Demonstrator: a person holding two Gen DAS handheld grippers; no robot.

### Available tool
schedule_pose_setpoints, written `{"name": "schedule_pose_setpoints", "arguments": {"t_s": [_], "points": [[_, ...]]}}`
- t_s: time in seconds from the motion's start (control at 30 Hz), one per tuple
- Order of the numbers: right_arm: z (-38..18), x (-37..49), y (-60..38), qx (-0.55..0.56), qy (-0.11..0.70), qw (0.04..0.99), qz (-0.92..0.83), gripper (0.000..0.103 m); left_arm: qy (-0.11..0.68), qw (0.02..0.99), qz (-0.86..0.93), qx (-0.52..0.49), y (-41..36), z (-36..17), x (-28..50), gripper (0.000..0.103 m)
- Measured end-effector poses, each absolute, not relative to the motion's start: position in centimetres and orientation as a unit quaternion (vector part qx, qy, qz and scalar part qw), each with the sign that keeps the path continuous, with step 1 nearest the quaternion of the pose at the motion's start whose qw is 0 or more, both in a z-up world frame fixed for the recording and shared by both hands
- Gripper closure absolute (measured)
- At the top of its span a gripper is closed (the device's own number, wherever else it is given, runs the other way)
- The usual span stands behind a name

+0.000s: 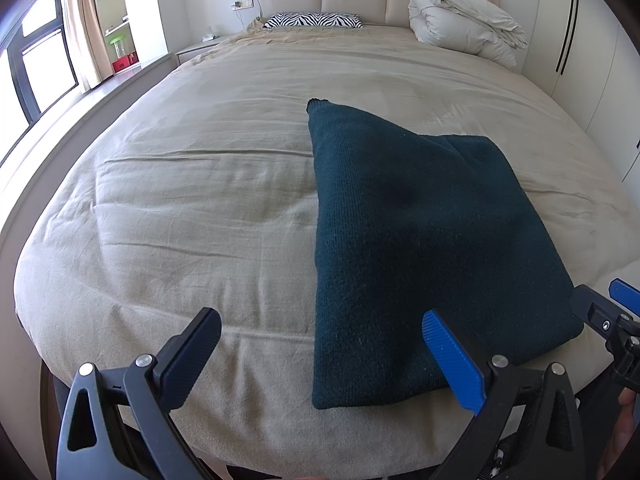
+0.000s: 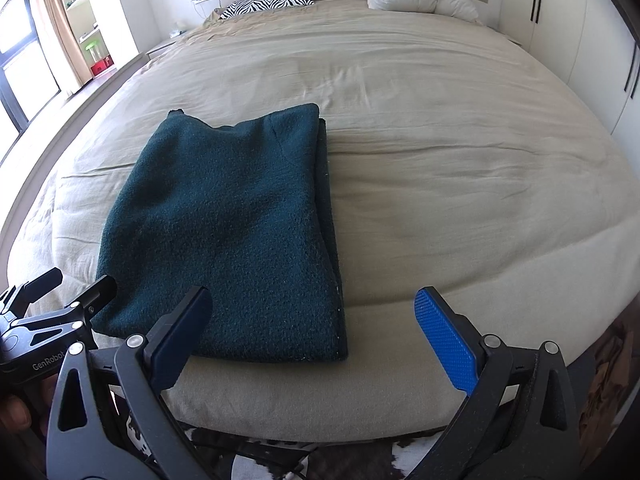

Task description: Fold small clothes

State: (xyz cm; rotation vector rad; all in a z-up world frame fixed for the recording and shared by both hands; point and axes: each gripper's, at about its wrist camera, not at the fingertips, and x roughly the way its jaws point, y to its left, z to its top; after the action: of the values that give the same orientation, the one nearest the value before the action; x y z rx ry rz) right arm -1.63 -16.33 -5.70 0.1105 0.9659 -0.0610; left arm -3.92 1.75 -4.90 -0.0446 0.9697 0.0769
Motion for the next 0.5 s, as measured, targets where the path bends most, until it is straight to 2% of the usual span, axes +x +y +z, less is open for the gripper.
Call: {"name": "schedule_pose_setpoints", "arguments": {"t_s": [0.5], "points": [[-5.78, -1.61, -16.41, 0.054, 0.465, 0.883, -0.030, 0.000, 0.466, 0.884, 0.036, -0.022, 1.77, -5.03, -3.96, 0.000]]}}
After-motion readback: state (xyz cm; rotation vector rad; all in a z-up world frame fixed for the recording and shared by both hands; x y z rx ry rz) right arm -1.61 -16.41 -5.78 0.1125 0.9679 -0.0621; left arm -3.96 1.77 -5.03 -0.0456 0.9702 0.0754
